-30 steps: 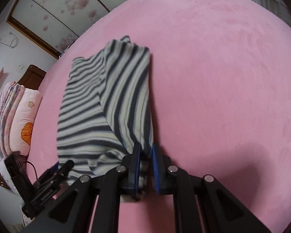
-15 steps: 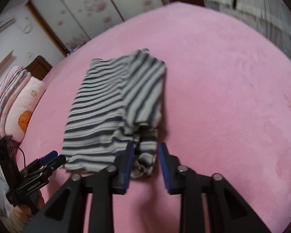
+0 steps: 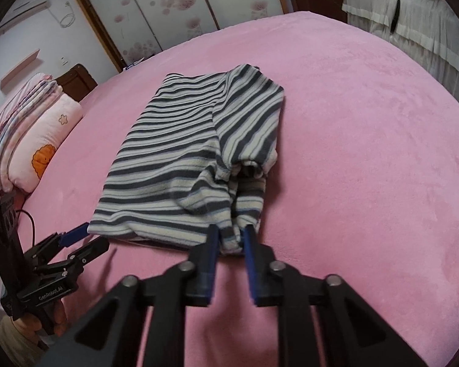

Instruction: Fold small clothes

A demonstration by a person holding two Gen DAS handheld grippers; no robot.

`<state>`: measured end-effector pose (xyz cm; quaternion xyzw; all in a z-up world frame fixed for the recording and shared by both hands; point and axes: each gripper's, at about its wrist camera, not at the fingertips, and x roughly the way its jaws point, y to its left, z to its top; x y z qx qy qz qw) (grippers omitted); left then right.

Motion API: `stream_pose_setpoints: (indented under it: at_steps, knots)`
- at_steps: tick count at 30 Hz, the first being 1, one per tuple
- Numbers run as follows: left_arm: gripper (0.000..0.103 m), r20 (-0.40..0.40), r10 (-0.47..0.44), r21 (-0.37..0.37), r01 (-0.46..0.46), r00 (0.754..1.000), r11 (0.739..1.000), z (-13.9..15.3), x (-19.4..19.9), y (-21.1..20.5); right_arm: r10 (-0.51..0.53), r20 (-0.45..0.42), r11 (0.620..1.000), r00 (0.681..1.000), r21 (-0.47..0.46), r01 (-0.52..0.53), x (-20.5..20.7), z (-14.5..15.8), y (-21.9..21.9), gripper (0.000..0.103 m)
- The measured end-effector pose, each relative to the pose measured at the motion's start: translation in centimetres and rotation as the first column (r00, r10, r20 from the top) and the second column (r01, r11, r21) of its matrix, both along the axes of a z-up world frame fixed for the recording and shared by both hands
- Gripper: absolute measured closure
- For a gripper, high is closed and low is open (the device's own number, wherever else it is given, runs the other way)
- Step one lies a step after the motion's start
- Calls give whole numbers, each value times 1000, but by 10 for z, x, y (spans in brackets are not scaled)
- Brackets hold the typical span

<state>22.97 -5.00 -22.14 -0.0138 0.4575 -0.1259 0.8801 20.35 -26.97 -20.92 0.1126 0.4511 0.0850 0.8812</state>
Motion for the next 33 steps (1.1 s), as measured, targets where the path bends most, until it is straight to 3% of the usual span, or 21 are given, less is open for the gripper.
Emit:
stream_pose_setpoints:
  at_steps: [3,5,8,13,19,25,28,31,33]
  knots:
    - [41,-26,26,14,-26,999,1000,-7,5,0,9,19,1000,1000,-10,-8,-5,2,2,95]
    - [72,-40,38,10,-37,998,999,-10,8,2,-2,19,1000,1000,-6,2,-7,2,0,96]
    - [92,-56,47,-4,-47,997,999,-13,9,6,-36,-15,998,999,42,37,-10,-6,-11,97]
    - [98,-50,84,-43,-86,995,995,-14,5,19,-69,-72,989,995,127,78,-12,-27,-24,97]
    - [101,-46,144,-88,-147,989,985,-16,-4,35,-73,-72,988,995,133,82,-12,-32,-22,97]
    - [98,-91,185,-133,-196,979,972,-14,-6,51,-74,-74,989,994,119,82,-12,-32,-21,96]
    - [73,-97,159,-129,-171,983,977,-2,-6,49,-72,-61,994,996,75,77,-15,-18,-17,93]
    - [48,-44,151,-107,-155,988,982,16,-4,42,-85,-37,994,996,65,87,-17,-1,-20,93]
    - [40,5,148,-106,-146,989,984,30,1,37,-96,-8,993,995,69,96,-13,12,-22,93]
